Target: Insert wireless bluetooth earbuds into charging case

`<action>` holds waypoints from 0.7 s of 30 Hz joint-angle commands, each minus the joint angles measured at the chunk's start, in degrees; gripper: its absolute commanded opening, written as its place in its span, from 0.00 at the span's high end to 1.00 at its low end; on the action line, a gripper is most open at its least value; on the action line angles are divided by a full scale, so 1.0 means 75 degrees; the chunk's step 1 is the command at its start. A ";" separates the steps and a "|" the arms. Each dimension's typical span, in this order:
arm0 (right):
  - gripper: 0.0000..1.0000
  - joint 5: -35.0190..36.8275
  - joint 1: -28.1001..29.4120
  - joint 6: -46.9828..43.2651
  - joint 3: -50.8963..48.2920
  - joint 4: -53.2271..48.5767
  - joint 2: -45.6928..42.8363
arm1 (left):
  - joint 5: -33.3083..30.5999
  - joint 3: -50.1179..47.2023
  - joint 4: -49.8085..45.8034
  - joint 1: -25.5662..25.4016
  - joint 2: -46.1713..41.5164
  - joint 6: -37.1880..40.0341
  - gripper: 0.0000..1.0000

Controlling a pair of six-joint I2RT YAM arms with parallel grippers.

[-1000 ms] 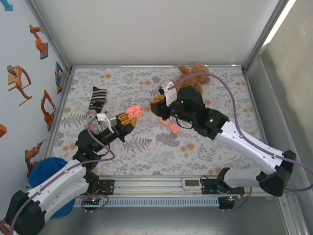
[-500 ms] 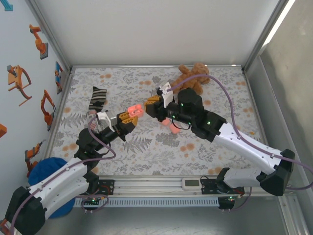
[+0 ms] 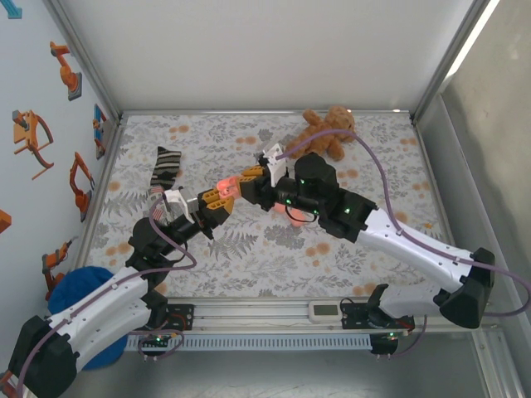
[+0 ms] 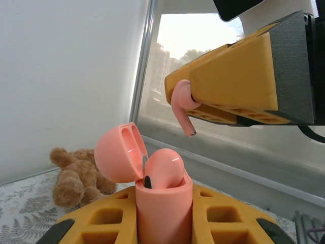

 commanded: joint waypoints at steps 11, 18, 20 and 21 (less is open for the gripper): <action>0.73 0.0325 0.0152 -0.0065 -0.0007 0.0275 0.0238 | 0.0145 0.0234 0.0423 -0.0072 -0.0008 -0.0110 1.00; 0.73 0.0443 0.0212 -0.0091 -0.0123 0.0275 0.0165 | 0.0111 0.0236 0.0448 -0.0096 -0.0009 -0.0133 1.00; 0.73 0.0515 0.0230 -0.0102 -0.0186 0.0277 0.0136 | 0.0082 0.0233 0.0457 -0.0118 -0.0013 -0.0139 1.00; 0.73 0.0558 0.0240 -0.0121 -0.0211 0.0275 0.0124 | 0.0062 0.0233 0.0468 -0.0117 -0.0013 -0.0144 1.00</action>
